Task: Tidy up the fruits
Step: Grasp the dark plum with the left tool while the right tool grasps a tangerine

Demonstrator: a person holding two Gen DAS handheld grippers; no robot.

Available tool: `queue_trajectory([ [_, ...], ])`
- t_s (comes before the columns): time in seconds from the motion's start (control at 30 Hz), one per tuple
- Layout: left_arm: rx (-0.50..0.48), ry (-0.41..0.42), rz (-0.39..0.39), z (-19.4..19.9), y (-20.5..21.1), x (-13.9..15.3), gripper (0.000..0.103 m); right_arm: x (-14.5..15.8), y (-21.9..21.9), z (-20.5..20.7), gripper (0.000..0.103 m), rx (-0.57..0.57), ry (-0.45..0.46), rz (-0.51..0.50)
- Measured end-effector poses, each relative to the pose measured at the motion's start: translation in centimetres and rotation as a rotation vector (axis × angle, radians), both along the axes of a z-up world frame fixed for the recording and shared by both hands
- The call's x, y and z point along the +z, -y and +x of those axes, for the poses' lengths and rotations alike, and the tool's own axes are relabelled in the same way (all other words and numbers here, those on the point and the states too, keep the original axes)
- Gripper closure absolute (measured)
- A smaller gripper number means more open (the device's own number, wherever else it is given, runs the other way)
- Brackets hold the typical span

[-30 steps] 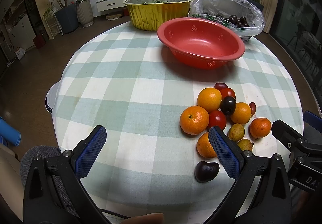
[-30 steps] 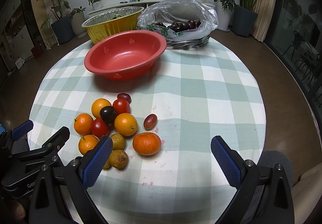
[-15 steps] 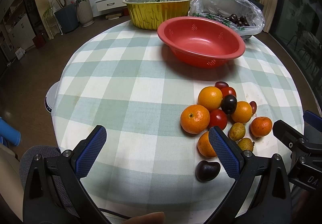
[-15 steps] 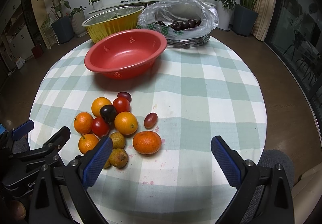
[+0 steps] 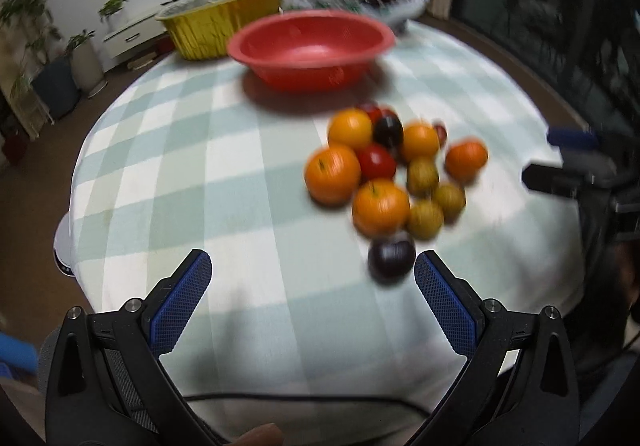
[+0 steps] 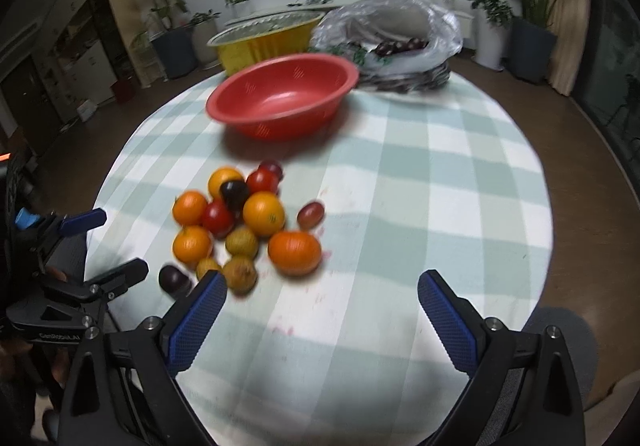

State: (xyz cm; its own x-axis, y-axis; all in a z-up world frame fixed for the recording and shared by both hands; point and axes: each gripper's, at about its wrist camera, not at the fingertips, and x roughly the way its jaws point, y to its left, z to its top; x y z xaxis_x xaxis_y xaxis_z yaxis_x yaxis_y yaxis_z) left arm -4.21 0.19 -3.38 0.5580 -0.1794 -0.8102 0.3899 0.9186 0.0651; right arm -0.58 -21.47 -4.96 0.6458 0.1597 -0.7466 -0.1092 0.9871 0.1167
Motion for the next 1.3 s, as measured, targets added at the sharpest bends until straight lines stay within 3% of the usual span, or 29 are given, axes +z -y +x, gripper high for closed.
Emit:
queue_trajectory([
  [0.13, -0.015, -0.054, -0.044, 0.0, 0.1, -1.1, 0.000, -0.8, 0.2, 0.0, 0.013, 0.024, -0.037, 0.017],
  [0.37, -0.040, -0.074, -0.035, 0.8, 1.1, -2.0, 0.000, -0.7, 0.8, 1.5, 0.026, 0.048, -0.062, 0.026],
  [0.43, -0.044, -0.077, -0.061, 1.2, 1.0, -2.0, 0.008, -0.8, 0.9, 1.7, 0.028, 0.048, -0.067, 0.032],
  [0.5, -0.056, -0.091, -0.076, 1.6, 1.0, -2.2, 0.027, -1.0, 0.9, 2.0, 0.032, 0.049, -0.074, 0.039],
  [0.57, -0.076, -0.105, -0.090, 1.7, 1.1, -2.4, 0.039, -1.2, 1.0, 2.2, 0.035, 0.053, -0.084, 0.045],
  [0.77, -0.138, -0.106, -0.090, 1.2, 2.2, -2.7, 0.064, -1.4, 0.9, 2.8, 0.038, 0.073, -0.093, 0.055],
  [0.93, -0.157, -0.102, -0.098, 1.1, 2.5, -2.8, 0.075, -1.7, 0.5, 3.3, 0.040, 0.094, -0.105, 0.062],
  [1.3, -0.130, -0.085, -0.165, 1.0, 1.2, -1.9, 0.076, -2.2, 0.3, 5.1, 0.050, 0.114, -0.131, 0.109],
])
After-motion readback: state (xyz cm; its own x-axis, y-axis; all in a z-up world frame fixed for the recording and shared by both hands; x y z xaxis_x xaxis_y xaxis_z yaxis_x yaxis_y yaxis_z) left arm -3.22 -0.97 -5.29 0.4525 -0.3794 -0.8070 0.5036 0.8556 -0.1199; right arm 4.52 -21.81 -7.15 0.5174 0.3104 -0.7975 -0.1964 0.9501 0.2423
